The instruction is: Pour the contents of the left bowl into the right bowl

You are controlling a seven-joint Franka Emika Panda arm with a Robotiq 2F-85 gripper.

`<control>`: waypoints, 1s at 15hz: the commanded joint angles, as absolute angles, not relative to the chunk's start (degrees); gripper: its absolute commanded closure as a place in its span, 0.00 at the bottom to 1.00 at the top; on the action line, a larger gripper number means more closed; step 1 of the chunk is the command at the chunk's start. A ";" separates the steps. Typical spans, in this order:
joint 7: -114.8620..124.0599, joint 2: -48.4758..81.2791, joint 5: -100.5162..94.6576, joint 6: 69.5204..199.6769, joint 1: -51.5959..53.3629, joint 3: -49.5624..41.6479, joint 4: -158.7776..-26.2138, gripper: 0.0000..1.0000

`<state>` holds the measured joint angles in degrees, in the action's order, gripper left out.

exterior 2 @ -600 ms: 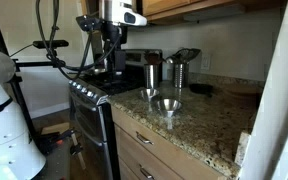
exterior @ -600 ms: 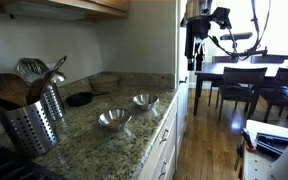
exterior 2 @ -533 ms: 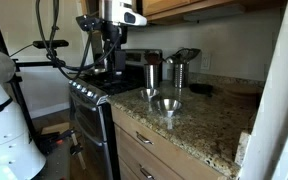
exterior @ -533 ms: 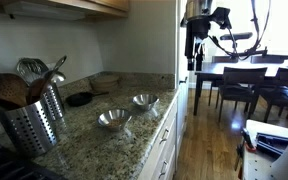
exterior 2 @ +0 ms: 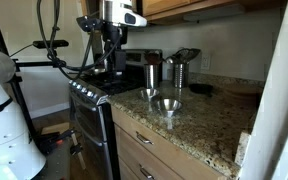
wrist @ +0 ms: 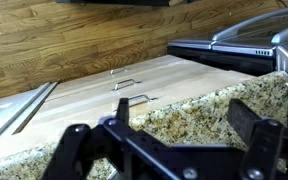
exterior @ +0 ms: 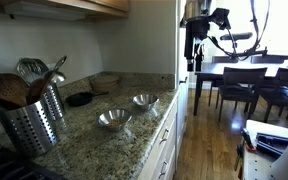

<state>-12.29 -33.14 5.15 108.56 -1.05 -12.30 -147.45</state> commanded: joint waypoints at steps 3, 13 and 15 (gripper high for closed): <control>-14.74 -27.50 6.39 110.45 -0.99 -11.02 -144.92 0.00; -19.58 -13.62 10.82 114.81 1.08 -7.69 -136.88 0.00; -20.65 -10.53 11.58 115.86 1.18 -7.06 -135.02 0.00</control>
<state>-18.21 -15.44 9.85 114.43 0.84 -7.60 -138.42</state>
